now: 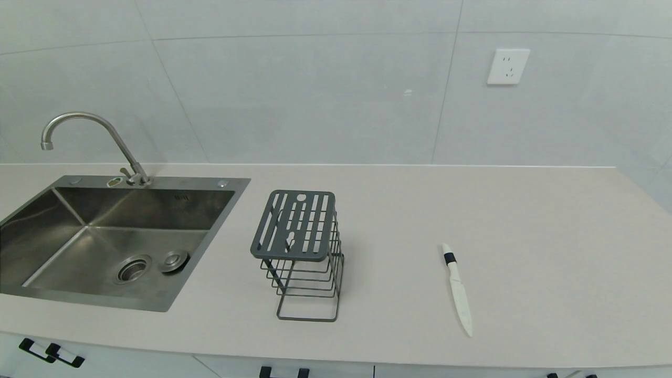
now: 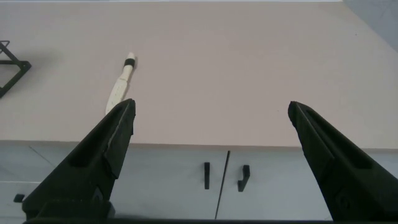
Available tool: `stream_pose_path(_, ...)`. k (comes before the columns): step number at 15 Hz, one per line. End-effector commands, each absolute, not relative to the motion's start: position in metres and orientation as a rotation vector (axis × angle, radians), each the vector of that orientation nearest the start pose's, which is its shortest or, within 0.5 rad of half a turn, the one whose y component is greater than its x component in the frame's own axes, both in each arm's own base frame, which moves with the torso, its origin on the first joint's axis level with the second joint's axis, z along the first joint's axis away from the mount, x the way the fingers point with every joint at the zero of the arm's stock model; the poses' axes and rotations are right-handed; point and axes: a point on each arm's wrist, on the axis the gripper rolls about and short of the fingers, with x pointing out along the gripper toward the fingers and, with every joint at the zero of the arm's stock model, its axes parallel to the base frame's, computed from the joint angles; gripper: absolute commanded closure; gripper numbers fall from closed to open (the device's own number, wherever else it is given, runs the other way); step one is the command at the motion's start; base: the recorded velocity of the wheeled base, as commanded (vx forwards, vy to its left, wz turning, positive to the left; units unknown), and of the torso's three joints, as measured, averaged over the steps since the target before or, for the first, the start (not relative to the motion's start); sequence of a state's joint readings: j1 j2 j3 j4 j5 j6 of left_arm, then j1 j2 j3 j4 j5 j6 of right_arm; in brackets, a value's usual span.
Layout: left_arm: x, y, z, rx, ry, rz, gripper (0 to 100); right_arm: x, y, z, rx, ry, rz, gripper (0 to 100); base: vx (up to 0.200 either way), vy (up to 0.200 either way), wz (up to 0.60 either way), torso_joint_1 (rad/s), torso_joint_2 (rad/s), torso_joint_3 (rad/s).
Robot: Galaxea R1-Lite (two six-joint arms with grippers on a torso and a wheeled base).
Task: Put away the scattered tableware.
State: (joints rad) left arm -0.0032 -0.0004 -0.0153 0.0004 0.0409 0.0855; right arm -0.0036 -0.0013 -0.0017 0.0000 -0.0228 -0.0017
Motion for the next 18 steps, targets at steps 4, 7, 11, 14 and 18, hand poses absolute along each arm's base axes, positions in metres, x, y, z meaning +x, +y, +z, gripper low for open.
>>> stream_pose_path(4, -0.0239, 0.0012, 0.0793, 0.093, -0.012, 0.047, 0, -0.0229, -0.0004, 0.0759, 0.0, -0.002, -0.026, 0, 0.0, 0.0, 0.0, 0.0, 0.0, 0.0)
stream_pose_path(7, -0.024, 0.0011, 0.0797, 0.089, -0.013, 0.045, 0, -0.0229, -0.0004, 0.0759, -0.002, -0.002, -0.025, 0, 0.0, 0.0, 0.0, 0.033, 0.0, 0.03)
stream_pose_path(11, -0.0239, 0.001, 0.0793, 0.095, -0.012, 0.037, 0, -0.0229, -0.0004, 0.0759, -0.002, -0.002, -0.025, 0, 0.0, 0.0, 0.0, 0.17, 0.0, 0.156)
stream_pose_path(14, -0.024, 0.001, 0.0797, 0.093, -0.014, 0.039, 0, -0.0229, -0.0005, 0.0759, 0.0, -0.002, -0.028, 0, 0.0, 0.0, 0.0, 0.017, 0.0, 0.017)
stream_pose_path(18, -0.0239, 0.001, 0.0793, 0.095, -0.012, 0.037, 0, -0.0229, -0.0004, 0.0759, 0.0, -0.002, -0.023, 0, 0.0, 0.0, 0.0, 0.0, 0.0, 0.0)
